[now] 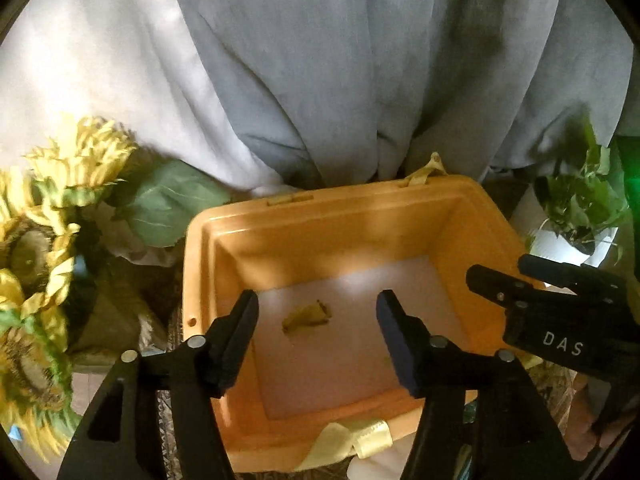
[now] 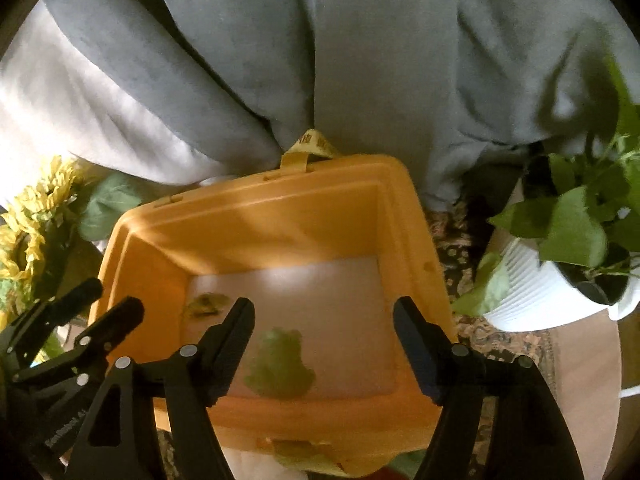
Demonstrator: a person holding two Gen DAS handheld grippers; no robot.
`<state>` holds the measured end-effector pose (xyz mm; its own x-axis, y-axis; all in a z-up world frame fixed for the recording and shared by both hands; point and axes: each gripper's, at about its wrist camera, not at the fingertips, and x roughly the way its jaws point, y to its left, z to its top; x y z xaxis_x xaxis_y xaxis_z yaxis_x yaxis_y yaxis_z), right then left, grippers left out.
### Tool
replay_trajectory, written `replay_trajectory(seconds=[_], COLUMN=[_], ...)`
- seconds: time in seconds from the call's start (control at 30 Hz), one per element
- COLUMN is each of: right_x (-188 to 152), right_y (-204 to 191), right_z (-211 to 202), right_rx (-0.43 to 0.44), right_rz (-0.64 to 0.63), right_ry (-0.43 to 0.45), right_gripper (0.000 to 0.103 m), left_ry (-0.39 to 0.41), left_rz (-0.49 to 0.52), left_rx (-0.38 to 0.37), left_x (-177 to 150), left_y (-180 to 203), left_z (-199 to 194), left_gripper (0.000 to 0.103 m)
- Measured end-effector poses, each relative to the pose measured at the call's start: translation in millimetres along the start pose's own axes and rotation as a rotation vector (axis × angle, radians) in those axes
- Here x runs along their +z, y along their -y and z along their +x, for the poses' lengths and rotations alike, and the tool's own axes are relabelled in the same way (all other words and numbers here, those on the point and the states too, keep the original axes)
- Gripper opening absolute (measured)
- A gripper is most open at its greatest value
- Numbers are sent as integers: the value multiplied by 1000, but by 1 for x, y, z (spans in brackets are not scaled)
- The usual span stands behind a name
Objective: Organize soft objects
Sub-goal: 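Move both open tools back from the crate to the toy pile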
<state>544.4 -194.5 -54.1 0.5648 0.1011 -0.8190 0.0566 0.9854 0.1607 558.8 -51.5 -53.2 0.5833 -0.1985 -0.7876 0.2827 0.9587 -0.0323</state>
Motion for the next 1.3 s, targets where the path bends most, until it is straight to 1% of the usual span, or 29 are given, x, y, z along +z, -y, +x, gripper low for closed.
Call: replay_trajectory(seconds=[0.13,0.33,0.43,0.5,0.57,0.7,0.77,0.93,0.97,1.03,1.13,1.3], right_x=[-5,-16,-23,-29,-37,-56,-67,-93,-97,-106,-120,-137], right_y=[-2,-2,0,3,4,4,1,2,4,5,7,9], right_z=[-25,-67,-85,-95,-104,-119,-126,-139,-141,-143,-146,-143], right_rx=[-57,-87,-91,-89,-93,-104,-114,-125,-156,-162,-176,-189], right_rz=[-21,-29,-22,-19,-17,-28,-39,-36,10,17,29,26], right_ry=[100,222,265,284,307,347,362,387,362,370,386,377], right_gripper=[72,72,73,74,79,81,82,83,83,83,83,83], left_ry=[49,136,195,229,257,309,320,317,318,324,316,313], left_rz=[-3,-12,-5,-1,4,21,27,23,24,26,33,52], left_rx=[23,26,44,42,51,71,67,41,40,39,17,7], left_x=[-5,-17,-24,-31,-38,-54,-62,-85,-89,-97,-108,-122], left_y=[3,6,10,12,14,17,18,22,24,26,30,36], left_z=[-18,-55,-74,-86,-96,-114,-119,-127,-128,-129,-128,-126], left_gripper=[65,69,76,80,84,87,88,89,89,91,92,97])
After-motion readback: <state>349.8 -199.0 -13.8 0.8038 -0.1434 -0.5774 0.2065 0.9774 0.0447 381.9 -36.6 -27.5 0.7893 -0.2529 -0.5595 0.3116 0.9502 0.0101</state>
